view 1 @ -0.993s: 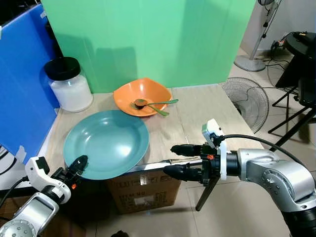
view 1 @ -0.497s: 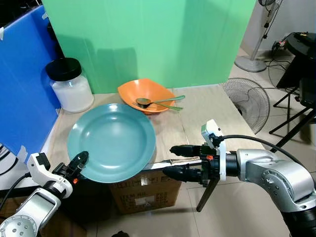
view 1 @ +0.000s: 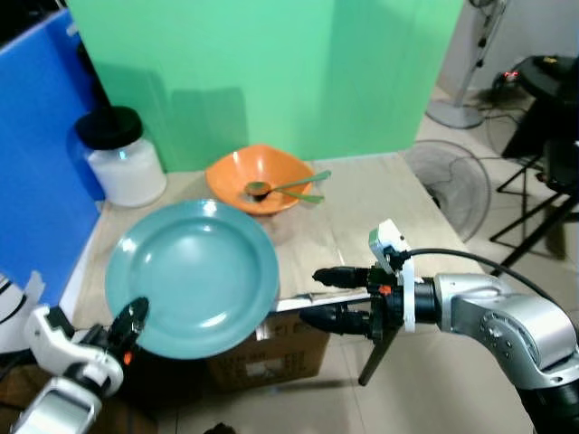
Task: Setting the table
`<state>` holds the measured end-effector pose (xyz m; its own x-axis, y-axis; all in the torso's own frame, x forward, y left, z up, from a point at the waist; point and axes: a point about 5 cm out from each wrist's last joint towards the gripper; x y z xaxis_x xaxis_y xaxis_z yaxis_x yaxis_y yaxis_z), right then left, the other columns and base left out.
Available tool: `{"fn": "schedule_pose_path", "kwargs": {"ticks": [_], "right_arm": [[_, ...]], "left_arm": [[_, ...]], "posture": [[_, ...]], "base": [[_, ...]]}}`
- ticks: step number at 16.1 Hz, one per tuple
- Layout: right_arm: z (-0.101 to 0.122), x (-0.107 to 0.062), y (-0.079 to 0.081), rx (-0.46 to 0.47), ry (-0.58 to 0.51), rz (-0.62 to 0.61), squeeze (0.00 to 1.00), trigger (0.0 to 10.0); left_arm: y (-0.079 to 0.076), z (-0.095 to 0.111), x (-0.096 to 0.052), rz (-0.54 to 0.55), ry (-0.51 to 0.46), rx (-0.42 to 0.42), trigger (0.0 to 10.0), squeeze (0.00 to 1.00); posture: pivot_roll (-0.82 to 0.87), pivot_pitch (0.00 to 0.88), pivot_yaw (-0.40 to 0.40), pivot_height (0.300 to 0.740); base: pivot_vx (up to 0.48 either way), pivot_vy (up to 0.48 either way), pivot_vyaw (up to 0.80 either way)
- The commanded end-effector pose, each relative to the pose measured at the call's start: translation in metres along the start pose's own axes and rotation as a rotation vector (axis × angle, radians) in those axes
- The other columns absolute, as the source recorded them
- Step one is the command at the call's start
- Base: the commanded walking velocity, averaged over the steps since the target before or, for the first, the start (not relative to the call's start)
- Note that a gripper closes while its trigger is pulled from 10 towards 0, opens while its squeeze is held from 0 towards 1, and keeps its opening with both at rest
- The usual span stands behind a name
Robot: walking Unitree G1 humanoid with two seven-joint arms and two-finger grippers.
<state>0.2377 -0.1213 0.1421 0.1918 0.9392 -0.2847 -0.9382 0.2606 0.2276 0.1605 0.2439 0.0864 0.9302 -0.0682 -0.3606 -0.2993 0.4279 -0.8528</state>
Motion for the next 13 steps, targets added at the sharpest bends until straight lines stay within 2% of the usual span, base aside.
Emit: {"fn": "schedule_pose_path", "kwargs": {"ticks": [1, 4, 5, 7, 9, 10, 11, 13], "right_arm": [[-0.001, 0.000, 0.002, -0.003, -0.009, 0.007, 0.00, 10.0], [0.000, 0.000, 0.002, 0.011, -0.023, 0.006, 0.00, 10.0], [0.001, -0.001, 0.003, 0.027, -0.045, 0.003, 0.00, 10.0], [0.004, -0.005, 0.005, 0.045, -0.101, -0.006, 0.00, 10.0], [0.014, -0.011, 0.009, 0.061, -0.218, -0.026, 0.00, 10.0], [0.021, -0.016, 0.013, 0.057, -0.285, -0.042, 0.00, 10.0], [0.023, -0.017, 0.014, 0.057, -0.310, -0.048, 0.00, 10.0], [0.041, -0.033, 0.016, 0.065, -0.470, -0.124, 0.00, 10.0]], "left_arm": [[-0.001, -0.002, -0.010, 0.038, -0.022, -0.002, 0.0, 0.00], [-0.013, -0.004, -0.027, -0.012, -0.076, -0.001, 0.0, 0.00], [-0.023, -0.004, -0.034, -0.064, -0.103, 0.006, 0.0, 0.00], [-0.051, -0.008, -0.047, -0.226, -0.132, 0.070, 0.0, 0.00], [-0.074, -0.004, -0.054, -0.369, -0.194, 0.097, 0.0, 0.00], [-0.092, 0.000, -0.057, -0.461, -0.225, 0.153, 0.0, 0.00], [-0.099, 0.001, -0.058, -0.494, -0.233, 0.176, 0.0, 0.00], [-0.129, 0.011, -0.052, -0.576, -0.298, 0.300, 0.0, 0.00]], "posture": [[0.02, 0.000, 0.033, 0.740], [0.03, 0.000, 0.023, 0.740], [0.03, 0.000, 0.022, 0.740], [0.04, 0.000, 0.019, 0.740], [0.05, 0.000, 0.015, 0.740], [0.05, 0.000, 0.021, 0.740], [0.05, 0.000, 0.021, 0.740], [0.05, 0.000, 0.022, 0.740]], "base": [[0.000, 0.000, 0.00], [0.000, 0.000, 0.00], [0.000, 0.000, 0.00], [0.000, 0.000, 0.00], [0.000, 0.000, 0.00], [0.000, 0.000, 0.00], [0.000, 0.000, 0.00], [0.000, 0.000, -0.23]]}}
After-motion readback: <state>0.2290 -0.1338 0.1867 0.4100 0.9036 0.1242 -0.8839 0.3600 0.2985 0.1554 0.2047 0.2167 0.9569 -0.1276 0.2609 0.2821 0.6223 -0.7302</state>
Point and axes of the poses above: a point about 5 cm out from each wrist's last joint towards the gripper, its own x axis pointing out of the wrist towards the gripper, its own z axis along the axis of the wrist's last joint, y = z × x, and after that the axes turned 11 degrees about -x, right-handed
